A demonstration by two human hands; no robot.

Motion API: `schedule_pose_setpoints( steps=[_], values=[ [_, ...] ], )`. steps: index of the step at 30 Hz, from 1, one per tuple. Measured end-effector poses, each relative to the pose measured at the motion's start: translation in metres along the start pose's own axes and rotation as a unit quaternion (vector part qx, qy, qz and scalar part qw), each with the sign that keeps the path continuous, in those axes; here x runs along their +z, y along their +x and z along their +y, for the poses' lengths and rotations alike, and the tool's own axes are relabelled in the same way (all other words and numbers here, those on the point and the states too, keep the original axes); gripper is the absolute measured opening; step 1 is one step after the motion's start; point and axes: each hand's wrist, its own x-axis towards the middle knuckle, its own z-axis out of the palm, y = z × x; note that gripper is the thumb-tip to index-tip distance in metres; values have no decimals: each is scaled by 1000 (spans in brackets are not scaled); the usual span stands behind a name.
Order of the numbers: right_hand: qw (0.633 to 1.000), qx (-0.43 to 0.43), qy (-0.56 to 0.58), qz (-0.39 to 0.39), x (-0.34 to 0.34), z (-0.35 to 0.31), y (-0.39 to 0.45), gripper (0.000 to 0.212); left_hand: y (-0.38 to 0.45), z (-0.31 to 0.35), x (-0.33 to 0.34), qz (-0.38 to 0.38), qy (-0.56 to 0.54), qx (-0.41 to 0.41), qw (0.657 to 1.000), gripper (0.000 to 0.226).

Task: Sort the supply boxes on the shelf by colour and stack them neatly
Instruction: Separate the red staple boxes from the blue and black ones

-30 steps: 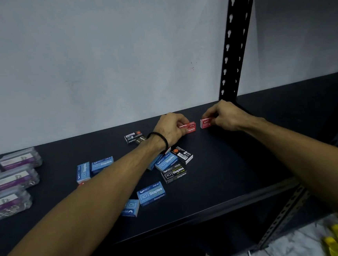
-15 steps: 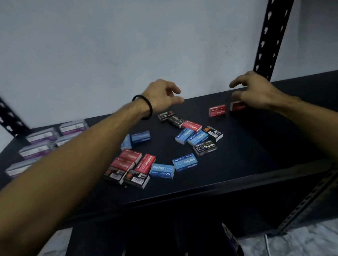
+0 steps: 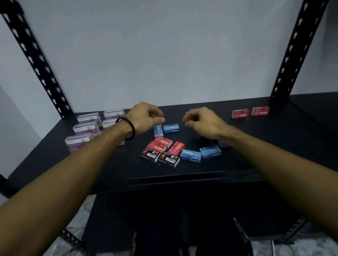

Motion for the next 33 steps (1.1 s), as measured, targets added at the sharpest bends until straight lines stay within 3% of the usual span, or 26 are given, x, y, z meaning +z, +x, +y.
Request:
schedule_pose_setpoints(
  steps=[9,16,24,33],
  values=[
    [995,26,-25,-91,50,-31,-5,19,-36,-29,9,-38,10,-38,999,27],
    [990,39,-79,-109,56,-36,1,27,-41,-31,8,-107,24,-54,992,36],
    [989,51,-74,-114,53,-36,-1,23,-43,-32,7,-136,-9,-65,989,24],
    [995,58,-26,-80,46,-39,0,17,-41,-31,10,-79,-50,-40,995,30]
  ],
)
